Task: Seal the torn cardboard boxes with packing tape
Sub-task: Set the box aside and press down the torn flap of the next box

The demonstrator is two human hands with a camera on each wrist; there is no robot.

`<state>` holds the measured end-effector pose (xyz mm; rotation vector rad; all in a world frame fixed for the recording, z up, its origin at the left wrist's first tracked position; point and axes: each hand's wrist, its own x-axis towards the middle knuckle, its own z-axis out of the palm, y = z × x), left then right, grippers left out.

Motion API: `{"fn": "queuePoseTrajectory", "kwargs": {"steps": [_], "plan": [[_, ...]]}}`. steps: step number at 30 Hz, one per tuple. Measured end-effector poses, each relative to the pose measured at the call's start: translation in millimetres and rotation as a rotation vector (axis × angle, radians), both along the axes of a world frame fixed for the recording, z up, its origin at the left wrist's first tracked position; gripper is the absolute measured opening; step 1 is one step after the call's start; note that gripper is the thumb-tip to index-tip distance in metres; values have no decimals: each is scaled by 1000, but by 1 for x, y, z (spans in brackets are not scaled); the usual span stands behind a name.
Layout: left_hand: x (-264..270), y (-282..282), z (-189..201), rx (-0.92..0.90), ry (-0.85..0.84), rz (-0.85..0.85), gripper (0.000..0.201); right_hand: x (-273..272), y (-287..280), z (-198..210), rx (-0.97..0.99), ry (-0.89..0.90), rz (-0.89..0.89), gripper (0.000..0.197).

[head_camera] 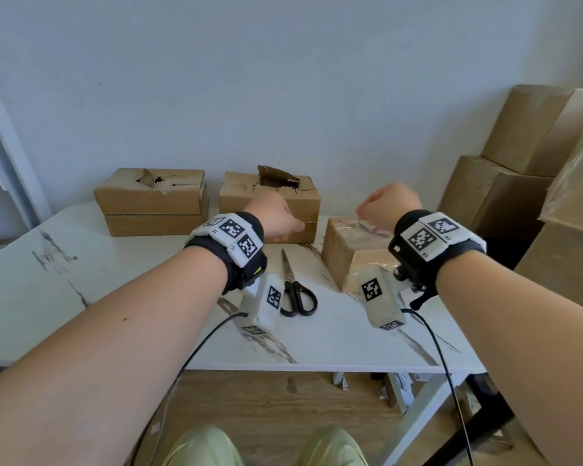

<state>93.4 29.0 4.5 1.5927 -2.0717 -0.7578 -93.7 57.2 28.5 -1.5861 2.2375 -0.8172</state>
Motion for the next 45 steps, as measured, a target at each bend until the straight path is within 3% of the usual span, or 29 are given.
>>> {"fn": "queuePoseTrajectory", "kwargs": {"steps": [2,5,10,14,16,18,19,22,28,34,40,45], "plan": [[-22,-2,-2,144,107,-3,42,-25,5,1,-31,100,-91,24],[-51,-4,-7,291,159,3,62,-57,9,-10,133,224,-116,31],[-77,-8,-11,378,188,-6,52,-82,10,-30,253,-33,-121,41],[-86,-13,-7,310,213,40,31,-89,7,-33,234,-83,-66,32],[-89,-18,-6,220,188,43,29,-93,3,-32,154,-281,-92,29],[-93,-18,-2,98,148,66,24,-103,-1,-34,55,-330,-136,32],[-95,-18,0,38,113,80,26,-106,-2,-34,29,-353,-153,36],[-101,-18,-1,-108,4,100,73,-114,-1,-41,32,-352,-160,44],[-112,-17,-15,-88,-273,-147,103,-115,6,-49,92,-410,-58,84],[-113,-26,-20,-169,-321,-156,100,-114,3,-41,82,-417,81,52],[-118,-44,-20,-207,-352,-150,93,-114,-9,-41,57,-449,113,47],[-127,-63,-24,-198,-342,-151,91,-119,-32,-45,42,-525,42,56]]}}
